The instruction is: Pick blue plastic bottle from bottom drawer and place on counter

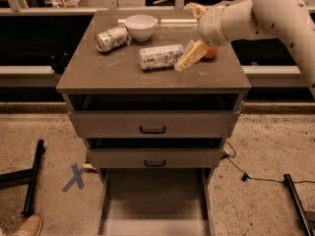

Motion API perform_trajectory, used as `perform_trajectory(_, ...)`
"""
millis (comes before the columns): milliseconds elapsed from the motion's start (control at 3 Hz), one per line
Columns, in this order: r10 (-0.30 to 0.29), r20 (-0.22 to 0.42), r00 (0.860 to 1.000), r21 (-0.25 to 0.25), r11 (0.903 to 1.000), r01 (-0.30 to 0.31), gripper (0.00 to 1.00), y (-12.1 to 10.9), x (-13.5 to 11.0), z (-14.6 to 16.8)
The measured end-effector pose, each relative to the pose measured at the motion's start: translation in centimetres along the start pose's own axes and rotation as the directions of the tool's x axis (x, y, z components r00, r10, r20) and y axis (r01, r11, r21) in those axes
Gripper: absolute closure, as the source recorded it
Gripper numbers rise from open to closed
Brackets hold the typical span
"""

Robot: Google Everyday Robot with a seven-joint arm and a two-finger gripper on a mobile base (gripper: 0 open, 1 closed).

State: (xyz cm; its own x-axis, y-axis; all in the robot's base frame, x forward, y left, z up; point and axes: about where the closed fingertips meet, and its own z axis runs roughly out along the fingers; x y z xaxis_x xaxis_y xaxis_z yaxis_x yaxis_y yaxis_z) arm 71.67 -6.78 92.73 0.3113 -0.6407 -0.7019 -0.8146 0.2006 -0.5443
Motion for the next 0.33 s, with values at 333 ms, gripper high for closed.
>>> perform_trajectory(333,0.001,0.007,1.000,0.083,0.9965,-0.001,0.00,-0.26,-0.10,-4.48)
